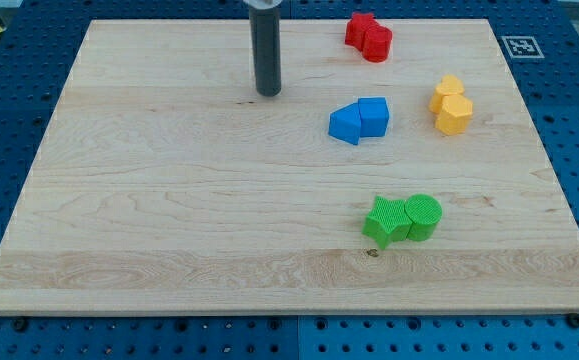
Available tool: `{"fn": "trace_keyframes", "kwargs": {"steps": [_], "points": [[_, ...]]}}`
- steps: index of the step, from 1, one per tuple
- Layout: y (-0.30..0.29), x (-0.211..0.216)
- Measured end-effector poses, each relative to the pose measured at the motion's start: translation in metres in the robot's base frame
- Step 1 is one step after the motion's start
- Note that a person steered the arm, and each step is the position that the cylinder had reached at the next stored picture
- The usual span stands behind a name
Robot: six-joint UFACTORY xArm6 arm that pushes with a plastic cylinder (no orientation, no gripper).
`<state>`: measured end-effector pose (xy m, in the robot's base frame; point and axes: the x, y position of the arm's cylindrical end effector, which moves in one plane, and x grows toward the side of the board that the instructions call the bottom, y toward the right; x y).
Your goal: Move red star along with red circle to the blue cube
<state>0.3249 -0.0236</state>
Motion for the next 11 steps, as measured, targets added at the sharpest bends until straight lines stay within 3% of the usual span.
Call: {"fn": "trace_keyframes", "kwargs": {"steps": [5,11], "points": [[0.042,-0.131],[0.117,-0.133]]}}
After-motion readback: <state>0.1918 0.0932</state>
